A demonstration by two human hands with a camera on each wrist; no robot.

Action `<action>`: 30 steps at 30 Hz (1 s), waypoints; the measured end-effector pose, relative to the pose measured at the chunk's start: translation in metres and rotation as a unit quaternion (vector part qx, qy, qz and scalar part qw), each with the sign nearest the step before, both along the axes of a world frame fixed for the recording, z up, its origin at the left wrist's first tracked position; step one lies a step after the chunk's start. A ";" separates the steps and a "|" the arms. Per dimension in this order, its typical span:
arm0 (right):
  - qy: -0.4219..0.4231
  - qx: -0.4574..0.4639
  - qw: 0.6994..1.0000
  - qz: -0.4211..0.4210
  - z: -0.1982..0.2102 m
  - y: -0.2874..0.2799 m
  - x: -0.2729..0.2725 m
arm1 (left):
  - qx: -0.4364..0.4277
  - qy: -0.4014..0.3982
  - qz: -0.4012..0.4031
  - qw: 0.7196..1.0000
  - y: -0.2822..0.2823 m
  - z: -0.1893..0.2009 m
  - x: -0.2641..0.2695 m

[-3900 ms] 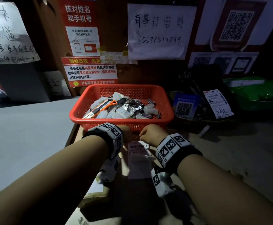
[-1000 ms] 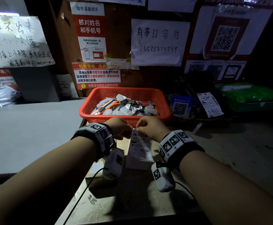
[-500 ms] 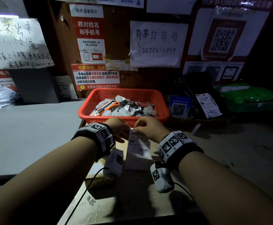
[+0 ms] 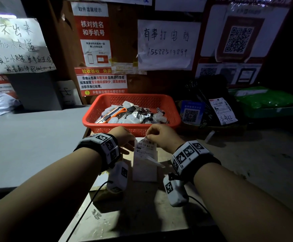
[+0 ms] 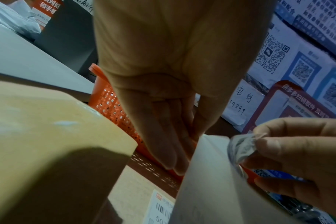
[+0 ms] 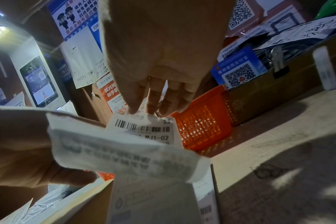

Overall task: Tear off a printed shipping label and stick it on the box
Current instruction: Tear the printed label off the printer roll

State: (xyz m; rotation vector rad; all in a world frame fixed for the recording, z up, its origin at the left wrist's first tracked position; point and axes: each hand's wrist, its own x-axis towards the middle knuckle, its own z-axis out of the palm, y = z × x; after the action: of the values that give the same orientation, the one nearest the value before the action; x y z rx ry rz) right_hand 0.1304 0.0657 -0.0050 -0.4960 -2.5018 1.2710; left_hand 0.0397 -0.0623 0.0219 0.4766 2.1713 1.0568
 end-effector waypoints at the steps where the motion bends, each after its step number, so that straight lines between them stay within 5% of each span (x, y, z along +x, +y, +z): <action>1: 0.002 0.000 1.000 0.001 0.000 0.000 0.000 | -0.001 -0.002 0.001 1.000 0.000 0.000 0.000; 30: 0.062 -0.012 0.998 -0.016 -0.002 0.000 0.003 | -0.083 -0.002 0.002 0.997 -0.001 -0.004 0.006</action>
State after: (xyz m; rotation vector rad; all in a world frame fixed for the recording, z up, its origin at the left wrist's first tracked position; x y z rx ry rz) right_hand 0.1334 0.0661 -0.0073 -0.4476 -2.3698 1.2809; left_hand 0.0455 -0.0630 0.0182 0.3936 2.2341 0.8691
